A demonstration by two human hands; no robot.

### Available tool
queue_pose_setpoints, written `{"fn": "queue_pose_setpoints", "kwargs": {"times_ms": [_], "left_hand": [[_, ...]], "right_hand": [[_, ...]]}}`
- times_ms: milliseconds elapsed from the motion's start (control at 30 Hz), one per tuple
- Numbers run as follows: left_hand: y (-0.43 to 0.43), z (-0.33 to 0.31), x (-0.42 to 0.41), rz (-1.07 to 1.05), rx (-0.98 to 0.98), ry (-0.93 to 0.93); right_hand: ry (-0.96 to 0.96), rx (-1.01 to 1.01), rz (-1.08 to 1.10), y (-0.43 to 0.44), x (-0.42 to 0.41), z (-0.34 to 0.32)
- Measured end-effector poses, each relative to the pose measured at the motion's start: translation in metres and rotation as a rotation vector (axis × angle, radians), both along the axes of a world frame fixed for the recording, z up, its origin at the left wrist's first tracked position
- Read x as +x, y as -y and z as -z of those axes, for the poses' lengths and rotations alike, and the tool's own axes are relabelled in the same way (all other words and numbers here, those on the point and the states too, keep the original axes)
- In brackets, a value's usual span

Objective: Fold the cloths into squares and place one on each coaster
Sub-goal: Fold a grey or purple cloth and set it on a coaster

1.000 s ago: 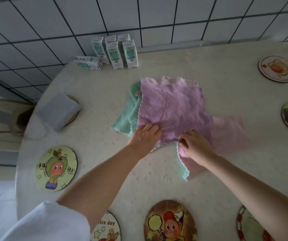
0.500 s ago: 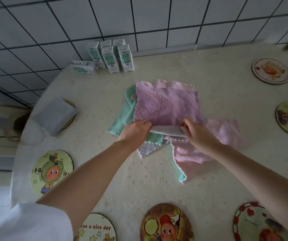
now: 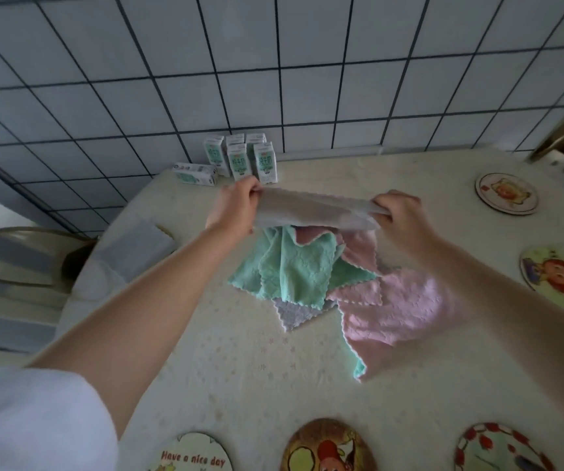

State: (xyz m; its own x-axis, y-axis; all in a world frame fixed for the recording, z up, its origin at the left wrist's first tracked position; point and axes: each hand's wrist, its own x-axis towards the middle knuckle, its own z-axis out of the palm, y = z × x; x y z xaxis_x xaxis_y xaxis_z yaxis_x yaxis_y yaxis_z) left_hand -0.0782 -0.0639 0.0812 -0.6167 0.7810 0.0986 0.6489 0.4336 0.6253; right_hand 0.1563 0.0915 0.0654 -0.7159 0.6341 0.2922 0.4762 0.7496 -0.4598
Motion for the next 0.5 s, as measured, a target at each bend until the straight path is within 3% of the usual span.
{"fn": "queue_pose_setpoints", "kwargs": {"times_ms": [100, 200, 500], "left_hand": [[0.011, -0.034, -0.012, -0.089, 0.146, 0.058], [0.037, -0.058, -0.026, -0.136, 0.187, -0.08], [0.189, -0.073, -0.051, -0.075, 0.31, -0.436]], "right_hand": [[-0.075, -0.042, 0.011, 0.009, -0.02, -0.031], [-0.16, -0.105, -0.008, 0.028, -0.038, -0.057], [-0.263, -0.011, -0.174, 0.121, -0.078, -0.078]]}}
